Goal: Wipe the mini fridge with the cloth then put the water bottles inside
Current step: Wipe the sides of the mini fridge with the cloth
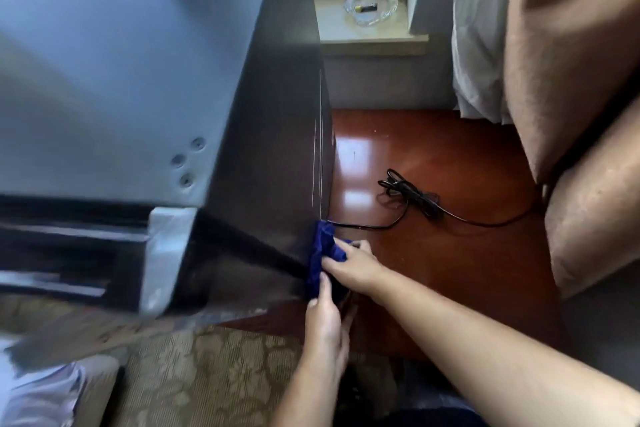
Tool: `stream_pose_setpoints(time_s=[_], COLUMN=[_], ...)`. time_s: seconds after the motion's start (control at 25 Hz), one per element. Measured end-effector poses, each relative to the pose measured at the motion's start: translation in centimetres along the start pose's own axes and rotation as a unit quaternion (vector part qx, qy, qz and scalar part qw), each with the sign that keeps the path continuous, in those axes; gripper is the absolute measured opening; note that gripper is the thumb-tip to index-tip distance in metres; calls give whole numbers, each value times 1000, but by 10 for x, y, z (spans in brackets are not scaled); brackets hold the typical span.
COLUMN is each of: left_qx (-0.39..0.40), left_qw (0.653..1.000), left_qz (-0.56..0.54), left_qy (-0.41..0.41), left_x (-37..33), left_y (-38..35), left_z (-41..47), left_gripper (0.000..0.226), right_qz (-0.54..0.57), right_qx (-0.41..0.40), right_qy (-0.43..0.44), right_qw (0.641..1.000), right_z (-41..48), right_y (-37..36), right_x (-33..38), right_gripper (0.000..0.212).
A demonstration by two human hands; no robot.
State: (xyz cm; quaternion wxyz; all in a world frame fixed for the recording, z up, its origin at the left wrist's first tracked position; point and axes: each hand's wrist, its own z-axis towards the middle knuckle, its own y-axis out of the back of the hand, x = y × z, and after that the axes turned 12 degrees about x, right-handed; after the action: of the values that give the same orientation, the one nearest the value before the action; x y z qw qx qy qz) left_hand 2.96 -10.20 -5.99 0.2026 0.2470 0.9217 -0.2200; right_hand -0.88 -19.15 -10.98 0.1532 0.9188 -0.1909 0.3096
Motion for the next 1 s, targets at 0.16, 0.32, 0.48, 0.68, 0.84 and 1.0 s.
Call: stream_pose_setpoints(time_s=[0.16, 0.32, 0.48, 0.68, 0.84, 1.0], left_qx=[-59, -37, 54, 154, 150, 97], left_qw=[998, 991, 981, 955, 952, 962], left_qz=[-28, -122, -132, -126, -121, -102], left_qy=[21, -30, -131, -222, -239, -235], left_x=[7, -6, -64, -154, -175, -158], left_y=[-8, -44, -112, -208, -238, -223], left_z=[35, 51, 60, 68, 77, 92], left_gripper=[38, 38, 31, 42, 37, 33], right_qz=[14, -36, 8, 67, 51, 53], right_qx=[12, -89, -186, -302, -275, -256], right_qy=[19, 109, 212, 353, 355, 296], right_qw=[1000, 989, 960, 883, 892, 919], right_z=[26, 24, 18, -3, 8, 37], right_y=[7, 50, 121, 206, 233, 222], right_x=[-15, 18, 86, 181, 201, 179], right_gripper=[64, 39, 44, 52, 48, 49])
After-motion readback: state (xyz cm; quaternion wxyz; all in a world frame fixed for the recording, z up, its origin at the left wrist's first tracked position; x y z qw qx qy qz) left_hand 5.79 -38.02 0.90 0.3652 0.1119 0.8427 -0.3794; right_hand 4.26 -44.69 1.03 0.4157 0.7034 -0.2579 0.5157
